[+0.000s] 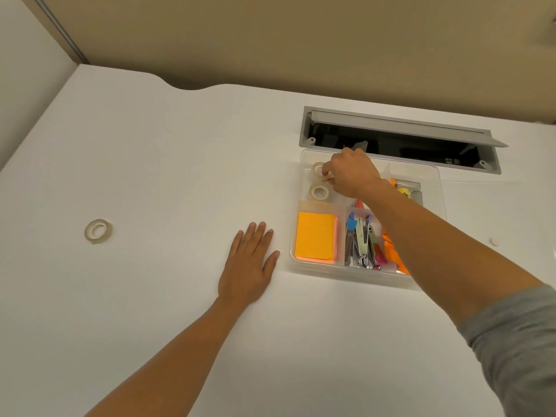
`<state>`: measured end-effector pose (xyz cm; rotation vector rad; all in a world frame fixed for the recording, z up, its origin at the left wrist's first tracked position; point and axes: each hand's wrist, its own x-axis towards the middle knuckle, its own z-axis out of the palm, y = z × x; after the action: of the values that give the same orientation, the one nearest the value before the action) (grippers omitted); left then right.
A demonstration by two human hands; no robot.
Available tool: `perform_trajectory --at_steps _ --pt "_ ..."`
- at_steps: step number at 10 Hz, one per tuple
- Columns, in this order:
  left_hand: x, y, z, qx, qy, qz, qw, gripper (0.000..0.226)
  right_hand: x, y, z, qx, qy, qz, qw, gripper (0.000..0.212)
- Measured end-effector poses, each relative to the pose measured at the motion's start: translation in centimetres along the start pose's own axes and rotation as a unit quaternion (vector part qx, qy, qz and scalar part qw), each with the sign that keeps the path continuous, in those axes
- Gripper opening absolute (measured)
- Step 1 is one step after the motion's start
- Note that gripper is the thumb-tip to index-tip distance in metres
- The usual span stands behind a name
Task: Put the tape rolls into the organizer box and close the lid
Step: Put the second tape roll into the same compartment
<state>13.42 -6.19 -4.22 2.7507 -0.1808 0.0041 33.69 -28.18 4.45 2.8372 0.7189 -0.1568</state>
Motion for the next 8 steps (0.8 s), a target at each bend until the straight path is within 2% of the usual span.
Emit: perform_trajectory --at_steps 2,8 --pt "-0.01 -0.06 0.01 0.0 0.0 0.001 1.0 0.056 0.07 0.51 0.29 -0.052 -0.019 -0.036 0.998 0.026" --pt "0.04 -0.14 0.16 0.004 -0.011 -0.003 1.0 0.058 0.5 -0.36 0.21 -0.055 -0.025 -0.03 0.998 0.025"
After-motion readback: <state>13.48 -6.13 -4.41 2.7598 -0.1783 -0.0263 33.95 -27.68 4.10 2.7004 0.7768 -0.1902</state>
